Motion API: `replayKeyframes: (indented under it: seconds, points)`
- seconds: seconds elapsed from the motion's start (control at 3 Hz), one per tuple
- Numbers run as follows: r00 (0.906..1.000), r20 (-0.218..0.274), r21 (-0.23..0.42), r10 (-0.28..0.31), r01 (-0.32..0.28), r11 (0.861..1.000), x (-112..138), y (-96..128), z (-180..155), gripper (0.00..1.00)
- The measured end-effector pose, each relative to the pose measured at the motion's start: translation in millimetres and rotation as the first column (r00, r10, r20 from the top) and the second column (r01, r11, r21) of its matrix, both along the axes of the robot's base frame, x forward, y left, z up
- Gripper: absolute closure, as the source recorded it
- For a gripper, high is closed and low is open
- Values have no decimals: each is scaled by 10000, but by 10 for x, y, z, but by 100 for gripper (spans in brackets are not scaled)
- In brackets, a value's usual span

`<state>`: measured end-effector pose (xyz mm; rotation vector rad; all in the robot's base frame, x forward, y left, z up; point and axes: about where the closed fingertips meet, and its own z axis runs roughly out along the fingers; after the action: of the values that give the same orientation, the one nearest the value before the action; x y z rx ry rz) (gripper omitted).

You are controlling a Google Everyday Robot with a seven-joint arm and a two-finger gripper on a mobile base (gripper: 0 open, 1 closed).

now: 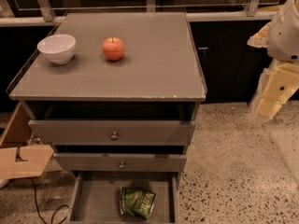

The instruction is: Pick green jalapeno chip bag from bottom drawer and place on counter

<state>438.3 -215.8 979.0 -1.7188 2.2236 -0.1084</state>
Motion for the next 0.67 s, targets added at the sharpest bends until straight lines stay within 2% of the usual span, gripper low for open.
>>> replayKeyframes:
  seconds: [0.33, 0.67]
  points:
    - [10000, 51, 41, 21, -21, 10000, -34, 71, -98, 0]
    - [9999, -79, 328, 118, -115, 9994, -209, 295, -363, 0]
